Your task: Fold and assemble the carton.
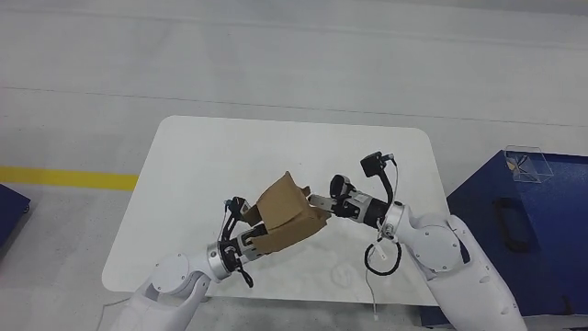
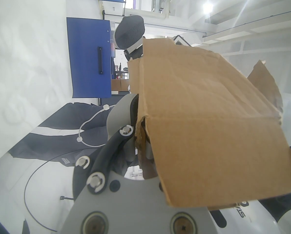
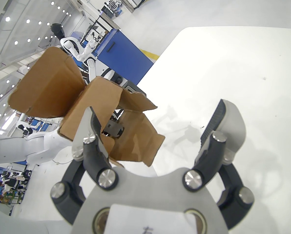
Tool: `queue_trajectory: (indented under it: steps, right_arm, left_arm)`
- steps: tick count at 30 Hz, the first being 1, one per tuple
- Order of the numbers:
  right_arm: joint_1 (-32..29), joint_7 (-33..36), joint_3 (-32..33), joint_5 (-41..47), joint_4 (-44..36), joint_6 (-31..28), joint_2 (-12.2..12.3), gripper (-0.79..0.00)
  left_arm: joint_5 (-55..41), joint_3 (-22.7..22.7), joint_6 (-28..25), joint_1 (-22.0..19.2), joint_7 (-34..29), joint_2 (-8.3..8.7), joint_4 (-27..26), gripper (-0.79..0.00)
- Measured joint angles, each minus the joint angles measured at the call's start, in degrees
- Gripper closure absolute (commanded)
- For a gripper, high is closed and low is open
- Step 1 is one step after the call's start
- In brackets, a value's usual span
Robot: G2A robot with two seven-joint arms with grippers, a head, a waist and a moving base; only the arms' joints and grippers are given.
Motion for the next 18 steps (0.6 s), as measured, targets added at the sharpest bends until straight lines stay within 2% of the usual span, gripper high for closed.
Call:
queue_trajectory:
  steps: [18]
  right_arm:
    - [2.4,2.2,-2.9,-0.9,1.3,1.0,-0.6,-0.785]
  left_arm:
    - [0.5,-0.3,1.4,0.1,0.1,-0.03,-0.4,0.0]
